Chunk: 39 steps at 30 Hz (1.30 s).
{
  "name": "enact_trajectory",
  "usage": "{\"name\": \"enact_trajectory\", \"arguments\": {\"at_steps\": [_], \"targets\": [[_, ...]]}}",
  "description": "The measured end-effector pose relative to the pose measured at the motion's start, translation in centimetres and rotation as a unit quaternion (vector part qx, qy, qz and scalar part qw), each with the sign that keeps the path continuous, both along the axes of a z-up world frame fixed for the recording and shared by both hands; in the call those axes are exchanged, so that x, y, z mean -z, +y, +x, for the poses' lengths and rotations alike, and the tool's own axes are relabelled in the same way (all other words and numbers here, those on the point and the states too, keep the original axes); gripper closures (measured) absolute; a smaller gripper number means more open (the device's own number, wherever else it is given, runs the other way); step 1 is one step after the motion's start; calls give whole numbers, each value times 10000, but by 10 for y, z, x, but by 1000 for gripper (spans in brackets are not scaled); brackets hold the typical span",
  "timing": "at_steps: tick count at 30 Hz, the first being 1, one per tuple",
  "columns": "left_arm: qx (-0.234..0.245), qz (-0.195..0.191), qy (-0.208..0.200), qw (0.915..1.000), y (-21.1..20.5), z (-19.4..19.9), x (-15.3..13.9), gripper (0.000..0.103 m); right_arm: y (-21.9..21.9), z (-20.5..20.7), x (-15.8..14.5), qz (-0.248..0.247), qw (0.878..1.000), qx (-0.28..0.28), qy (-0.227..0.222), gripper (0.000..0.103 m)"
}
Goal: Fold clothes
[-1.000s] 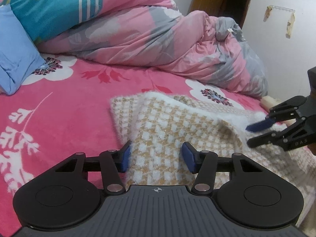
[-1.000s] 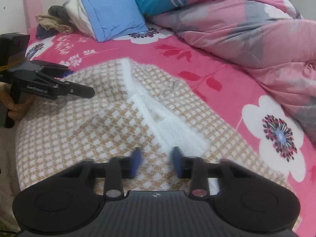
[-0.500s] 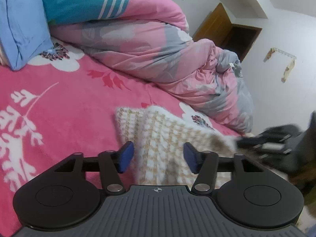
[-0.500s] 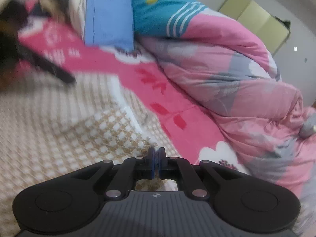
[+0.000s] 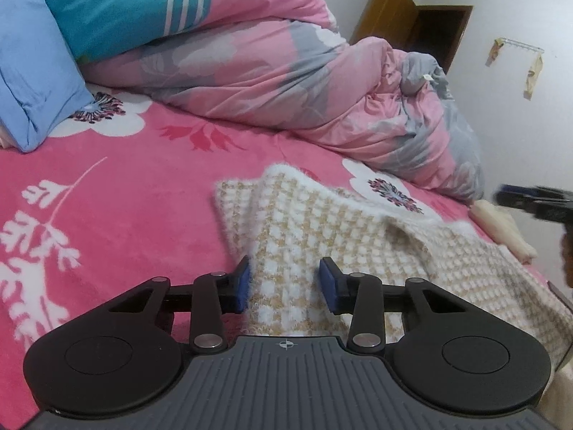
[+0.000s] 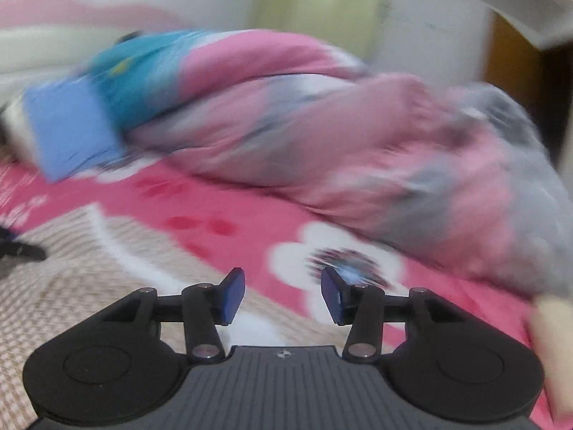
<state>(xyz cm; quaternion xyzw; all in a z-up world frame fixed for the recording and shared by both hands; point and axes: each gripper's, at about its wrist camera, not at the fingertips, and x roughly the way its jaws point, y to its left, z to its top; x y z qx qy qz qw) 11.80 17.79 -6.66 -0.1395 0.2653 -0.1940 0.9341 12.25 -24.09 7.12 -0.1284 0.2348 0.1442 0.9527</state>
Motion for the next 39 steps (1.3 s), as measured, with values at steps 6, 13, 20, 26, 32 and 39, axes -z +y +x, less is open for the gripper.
{"name": "enact_trajectory", "arguments": {"at_steps": [6, 13, 20, 26, 32, 39], "targets": [[-17, -19, 88, 10000, 0, 1, -1, 60, -88, -11, 11, 1009, 9878, 944, 712, 52], [-116, -52, 206, 9997, 0, 5, -2, 52, -73, -12, 17, 877, 9934, -200, 717, 52], [-141, 0, 28, 9999, -1, 3, 1, 51, -1, 9, 45, -770, 9764, -1799, 916, 66], [-152, 35, -120, 9998, -2, 2, 4, 51, 10, -5, 45, -1097, 9764, -1767, 587, 100], [-91, -15, -158, 9998, -1, 2, 5, 51, 10, -2, 59, -952, 9880, -1188, 244, 99], [-96, -25, -161, 9998, -1, 2, 5, 51, -52, -5, 44, 175, 9995, 235, 119, 51]]}}
